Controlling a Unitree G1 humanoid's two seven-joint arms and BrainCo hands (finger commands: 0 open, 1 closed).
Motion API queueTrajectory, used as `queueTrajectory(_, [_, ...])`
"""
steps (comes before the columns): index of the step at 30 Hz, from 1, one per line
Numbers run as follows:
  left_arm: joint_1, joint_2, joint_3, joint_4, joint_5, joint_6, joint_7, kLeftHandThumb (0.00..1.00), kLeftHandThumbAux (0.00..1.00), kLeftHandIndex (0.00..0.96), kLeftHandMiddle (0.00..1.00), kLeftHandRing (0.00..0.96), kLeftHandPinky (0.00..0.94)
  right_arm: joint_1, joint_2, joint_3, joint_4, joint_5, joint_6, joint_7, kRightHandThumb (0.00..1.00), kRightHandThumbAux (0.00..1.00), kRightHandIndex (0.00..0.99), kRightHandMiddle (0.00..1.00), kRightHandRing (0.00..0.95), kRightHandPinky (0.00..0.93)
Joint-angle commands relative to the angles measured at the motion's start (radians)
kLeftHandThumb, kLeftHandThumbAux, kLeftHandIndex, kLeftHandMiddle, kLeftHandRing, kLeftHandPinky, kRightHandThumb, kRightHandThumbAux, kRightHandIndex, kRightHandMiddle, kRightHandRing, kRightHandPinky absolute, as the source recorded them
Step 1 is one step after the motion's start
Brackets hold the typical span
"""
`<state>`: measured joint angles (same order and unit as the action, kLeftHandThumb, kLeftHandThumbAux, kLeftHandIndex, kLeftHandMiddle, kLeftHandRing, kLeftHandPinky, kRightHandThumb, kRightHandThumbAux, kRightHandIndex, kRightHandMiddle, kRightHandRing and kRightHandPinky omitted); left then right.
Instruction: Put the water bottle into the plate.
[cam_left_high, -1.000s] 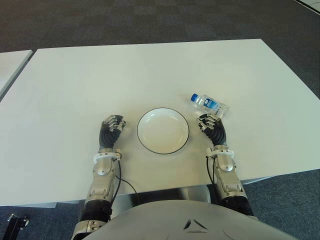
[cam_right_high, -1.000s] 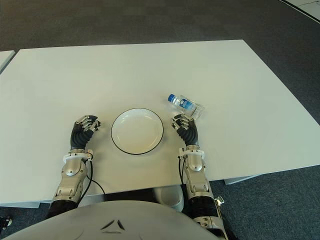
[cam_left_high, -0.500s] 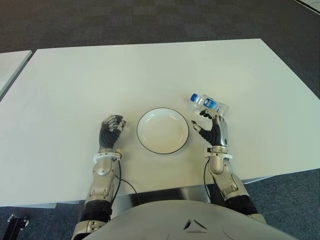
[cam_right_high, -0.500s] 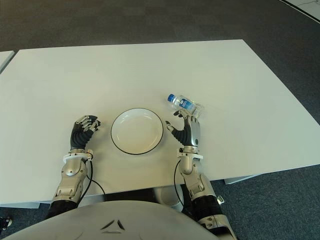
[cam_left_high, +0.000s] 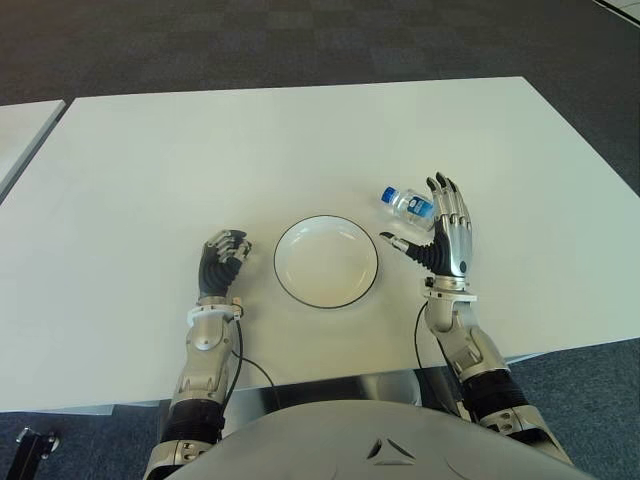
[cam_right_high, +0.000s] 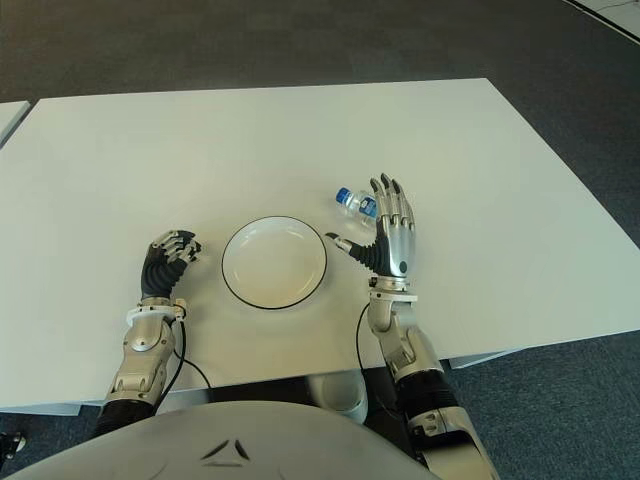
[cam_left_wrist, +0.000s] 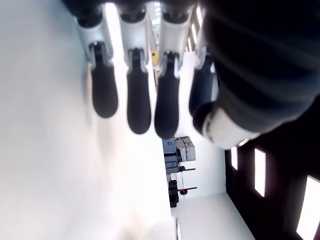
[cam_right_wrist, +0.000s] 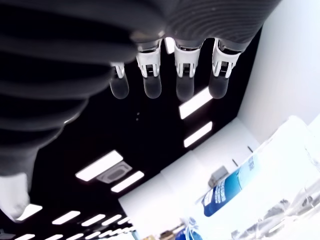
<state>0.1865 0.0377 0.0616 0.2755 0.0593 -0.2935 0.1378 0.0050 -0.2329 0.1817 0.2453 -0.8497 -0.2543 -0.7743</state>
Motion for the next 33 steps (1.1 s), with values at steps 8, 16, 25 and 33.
queueTrajectory(8, [0.021, -0.015, 0.005, 0.037, 0.002, 0.042, 0.010, 0.703, 0.718, 0.429, 0.514, 0.498, 0.488, -0.138, -0.008, -0.010, 0.039, 0.024, 0.094, 0.056, 0.463, 0.401, 0.000, 0.000, 0.000, 0.000])
queueTrajectory(16, [0.024, -0.014, 0.008, 0.038, 0.006, 0.031, 0.015, 0.704, 0.718, 0.429, 0.520, 0.503, 0.491, -0.268, -0.004, -0.016, 0.194, 0.043, 0.167, 0.052, 0.485, 0.312, 0.000, 0.000, 0.000, 0.000])
queueTrajectory(25, [0.043, -0.023, 0.010, 0.006, 0.003, 0.040, 0.021, 0.703, 0.717, 0.428, 0.502, 0.491, 0.485, -0.390, 0.027, -0.006, 0.351, 0.054, 0.303, 0.034, 0.608, 0.218, 0.000, 0.000, 0.000, 0.000])
queueTrajectory(33, [0.050, -0.026, 0.005, -0.008, 0.008, 0.050, 0.021, 0.703, 0.717, 0.428, 0.500, 0.492, 0.487, -0.461, 0.013, 0.042, 0.412, 0.050, 0.427, 0.171, 0.656, 0.181, 0.000, 0.000, 0.000, 0.000])
